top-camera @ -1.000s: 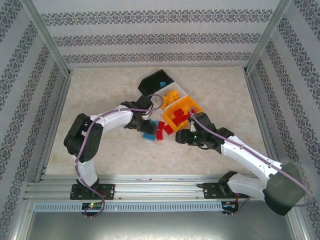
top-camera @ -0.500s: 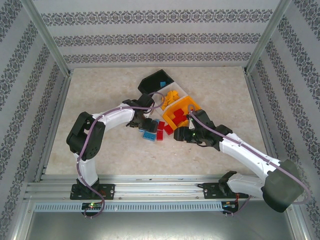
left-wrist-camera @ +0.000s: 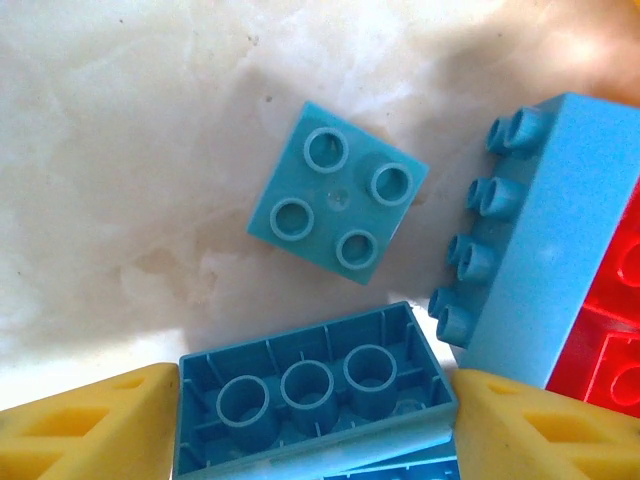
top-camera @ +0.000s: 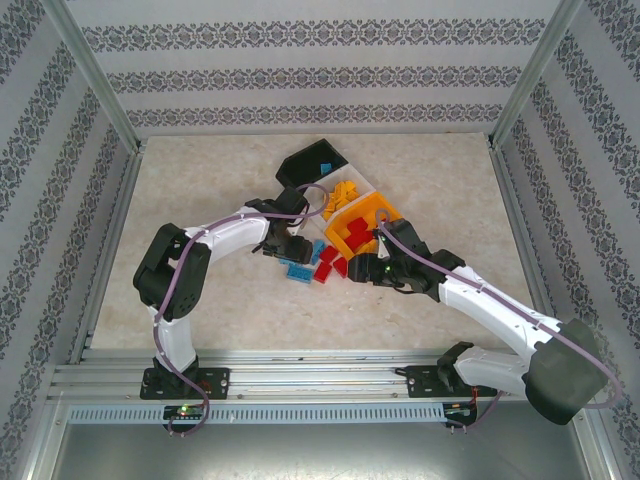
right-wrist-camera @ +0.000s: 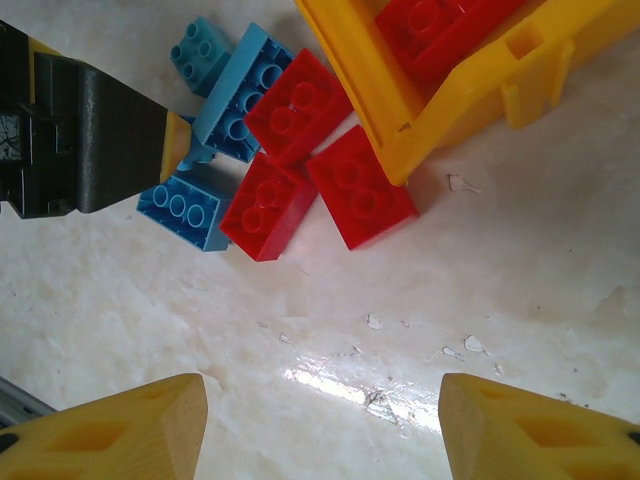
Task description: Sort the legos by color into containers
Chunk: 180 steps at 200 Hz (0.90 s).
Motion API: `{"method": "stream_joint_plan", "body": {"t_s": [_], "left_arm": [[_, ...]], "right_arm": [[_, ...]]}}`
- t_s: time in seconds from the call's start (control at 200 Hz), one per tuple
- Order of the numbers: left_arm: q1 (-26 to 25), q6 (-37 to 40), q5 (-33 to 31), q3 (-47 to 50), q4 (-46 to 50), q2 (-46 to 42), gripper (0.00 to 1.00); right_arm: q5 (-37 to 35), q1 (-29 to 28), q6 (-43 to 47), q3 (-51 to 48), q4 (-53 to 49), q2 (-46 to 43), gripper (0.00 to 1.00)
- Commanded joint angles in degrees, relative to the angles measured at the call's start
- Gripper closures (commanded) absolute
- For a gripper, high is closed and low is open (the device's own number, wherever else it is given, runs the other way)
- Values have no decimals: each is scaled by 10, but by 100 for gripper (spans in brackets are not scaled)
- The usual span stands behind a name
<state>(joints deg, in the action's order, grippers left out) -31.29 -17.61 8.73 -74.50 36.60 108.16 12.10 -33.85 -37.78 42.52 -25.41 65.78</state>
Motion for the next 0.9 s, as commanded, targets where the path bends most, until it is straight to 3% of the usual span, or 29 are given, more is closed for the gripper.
{"method": "stream_joint_plan", "body": {"t_s": [0.0, 0.48, 0.659, 0.894], "left_arm": [[10, -7, -14, 28, 30, 3, 33], [40, 3, -24, 29, 60, -50, 29], [57, 20, -25, -59, 95, -35, 30], [82, 41, -16, -249, 151, 36, 29]], "right_arm": [[3, 8, -1, -2, 8, 1, 37], [5, 7, -5, -7, 16, 1, 37], [0, 8, -1, -4, 9, -1, 37], [-1, 16, 1, -4, 4, -3, 37]]}}
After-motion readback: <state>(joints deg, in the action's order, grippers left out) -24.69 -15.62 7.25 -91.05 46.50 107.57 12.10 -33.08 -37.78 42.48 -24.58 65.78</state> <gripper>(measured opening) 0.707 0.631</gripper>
